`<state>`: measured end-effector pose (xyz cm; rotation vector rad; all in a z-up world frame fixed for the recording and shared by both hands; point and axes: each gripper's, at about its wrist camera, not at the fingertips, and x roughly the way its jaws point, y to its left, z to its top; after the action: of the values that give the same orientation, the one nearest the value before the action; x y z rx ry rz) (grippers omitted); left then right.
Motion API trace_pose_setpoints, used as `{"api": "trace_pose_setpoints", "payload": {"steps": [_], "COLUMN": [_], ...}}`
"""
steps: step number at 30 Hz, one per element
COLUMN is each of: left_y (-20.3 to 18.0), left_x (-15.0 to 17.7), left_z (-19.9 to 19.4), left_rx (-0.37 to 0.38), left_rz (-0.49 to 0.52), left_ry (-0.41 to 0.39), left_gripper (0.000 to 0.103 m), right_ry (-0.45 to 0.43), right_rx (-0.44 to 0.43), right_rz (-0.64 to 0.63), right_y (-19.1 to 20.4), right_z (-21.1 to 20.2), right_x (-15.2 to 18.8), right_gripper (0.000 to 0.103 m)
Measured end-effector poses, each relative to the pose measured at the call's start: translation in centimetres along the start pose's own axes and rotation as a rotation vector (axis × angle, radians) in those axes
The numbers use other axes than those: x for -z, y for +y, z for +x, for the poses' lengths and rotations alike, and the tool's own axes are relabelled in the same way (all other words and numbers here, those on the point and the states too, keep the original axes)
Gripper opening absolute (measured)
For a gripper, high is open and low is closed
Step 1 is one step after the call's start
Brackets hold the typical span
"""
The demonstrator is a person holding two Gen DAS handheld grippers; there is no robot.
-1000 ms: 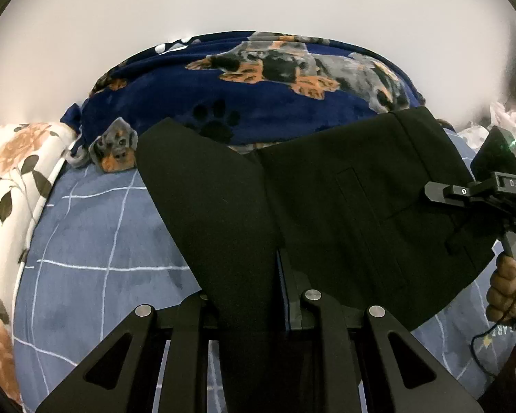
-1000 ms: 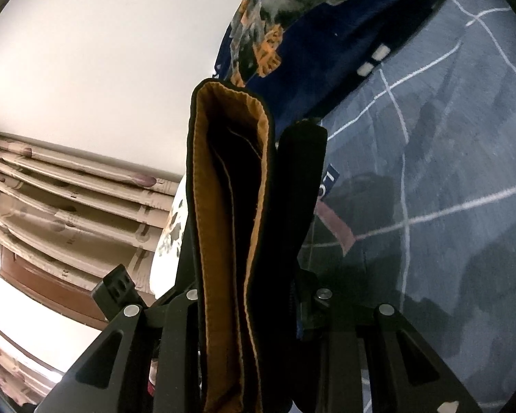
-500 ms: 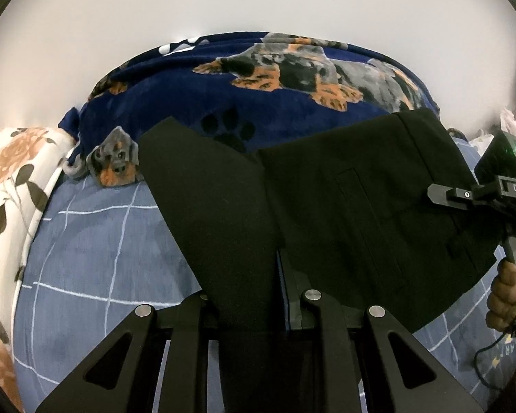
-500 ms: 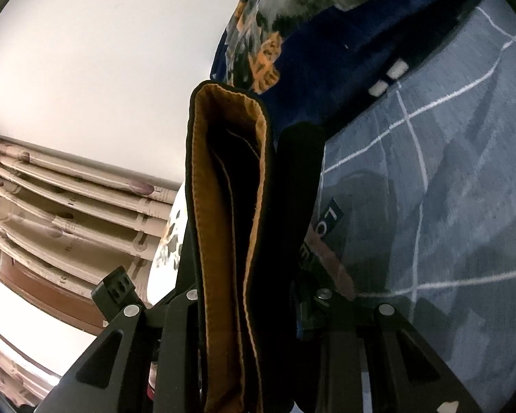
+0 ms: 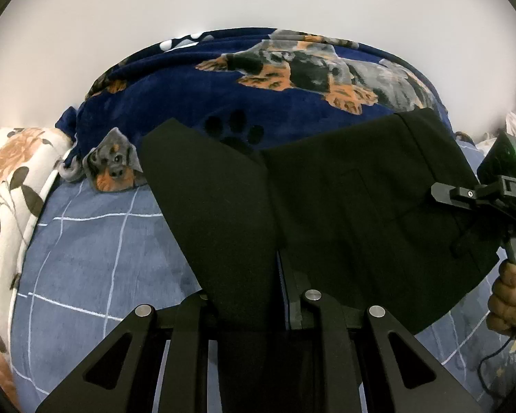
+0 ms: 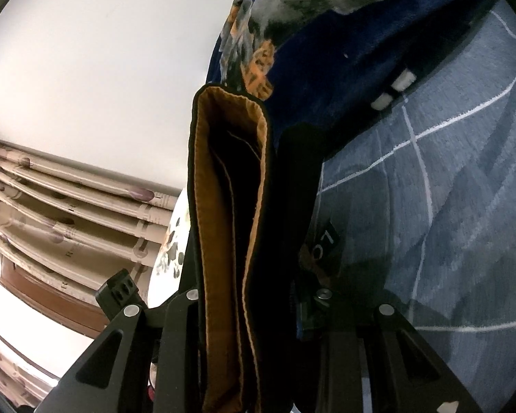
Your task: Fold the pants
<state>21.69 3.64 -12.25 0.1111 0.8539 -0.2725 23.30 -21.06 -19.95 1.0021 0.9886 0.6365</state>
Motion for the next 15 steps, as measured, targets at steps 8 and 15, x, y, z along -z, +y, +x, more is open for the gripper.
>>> {"api": "trace_pose_setpoints", "payload": {"steps": [8,15], "left_y": [0.2,0.6], "left_x": [-0.2,-0.2], "left_z": [0.6,1.4], "left_rx": [-0.002,-0.005], "left_rz": [0.000,-0.007], "left_ry": [0.000,0.008], "left_gripper": [0.018,0.019], "right_ry": [-0.007,-0.014], "right_rx": [0.000,0.003], "right_rz": [0.006,0.011], "right_y": [-0.2,-0.2], "right_z": [0.3,0.3], "right_x": [-0.1,0.0], "right_gripper": [0.027,0.027]}}
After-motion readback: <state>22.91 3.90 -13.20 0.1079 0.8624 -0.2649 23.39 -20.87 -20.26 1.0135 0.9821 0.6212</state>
